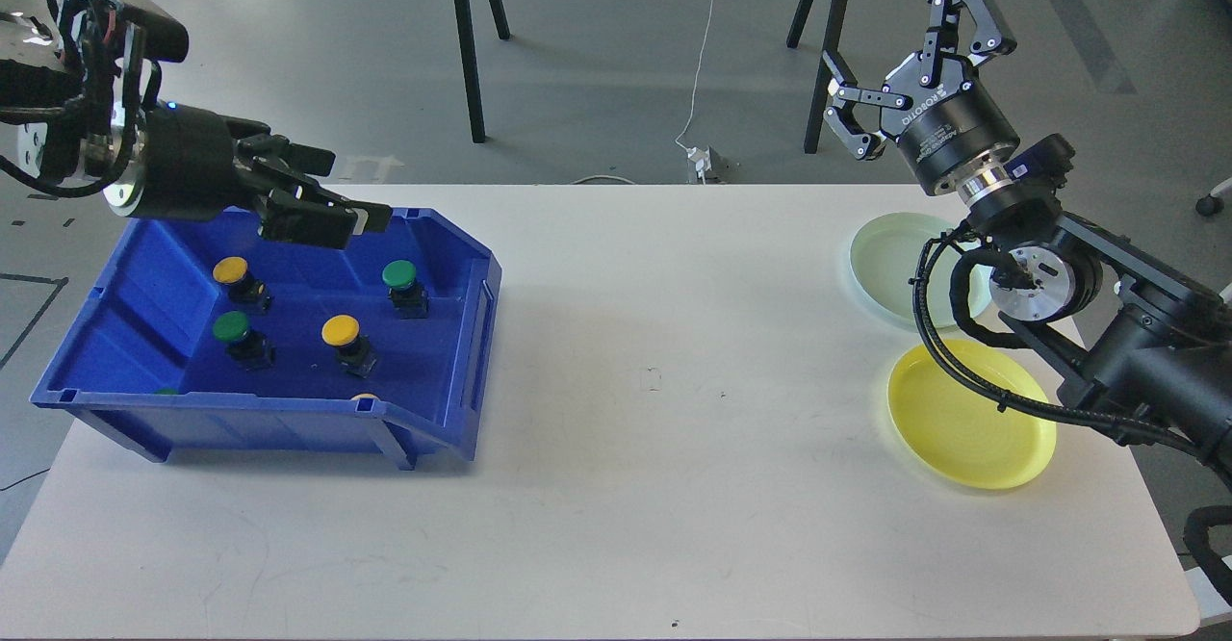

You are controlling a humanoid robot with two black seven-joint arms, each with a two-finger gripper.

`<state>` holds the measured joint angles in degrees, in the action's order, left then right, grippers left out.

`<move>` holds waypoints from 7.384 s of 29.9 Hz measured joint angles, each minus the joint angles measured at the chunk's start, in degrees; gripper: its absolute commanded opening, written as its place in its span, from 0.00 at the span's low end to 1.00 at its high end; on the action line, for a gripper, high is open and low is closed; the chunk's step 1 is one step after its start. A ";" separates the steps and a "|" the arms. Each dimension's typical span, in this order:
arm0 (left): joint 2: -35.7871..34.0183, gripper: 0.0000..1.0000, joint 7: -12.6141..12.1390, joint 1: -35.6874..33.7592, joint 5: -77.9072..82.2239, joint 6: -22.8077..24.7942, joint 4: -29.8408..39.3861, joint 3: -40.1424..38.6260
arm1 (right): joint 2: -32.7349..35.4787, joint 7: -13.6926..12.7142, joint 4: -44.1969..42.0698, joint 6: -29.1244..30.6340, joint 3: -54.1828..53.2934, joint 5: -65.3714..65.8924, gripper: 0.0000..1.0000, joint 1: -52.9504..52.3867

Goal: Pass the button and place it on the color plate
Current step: 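Move the left gripper over the blue bin toward the buttons, then grasp the yellow-topped button in the bin with the left gripper, then lift the yellow button and extend it toward the right gripper, then grasp the yellow button from the left gripper with the right gripper, then carry the button with the right gripper and release it on the yellow plate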

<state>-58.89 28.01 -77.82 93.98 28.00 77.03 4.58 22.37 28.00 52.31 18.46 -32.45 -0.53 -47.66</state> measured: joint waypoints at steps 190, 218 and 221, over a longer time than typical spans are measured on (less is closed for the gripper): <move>28.85 0.90 -0.01 21.68 -54.02 0.00 -13.31 -19.26 | -5.07 0.03 30.57 -27.40 9.41 14.63 0.03 7.95; 29.90 0.99 0.00 22.00 -57.08 0.00 -13.40 -19.33 | 20.45 0.02 38.93 -46.36 1.00 24.15 0.01 33.65; 29.95 0.99 0.00 22.00 -57.08 0.00 -13.40 -19.28 | 20.49 0.01 37.43 -46.45 2.20 29.49 0.01 37.62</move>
<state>-28.94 28.00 -55.81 36.90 28.00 63.63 -14.69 42.86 28.01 89.74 -27.99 -30.25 28.97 -10.04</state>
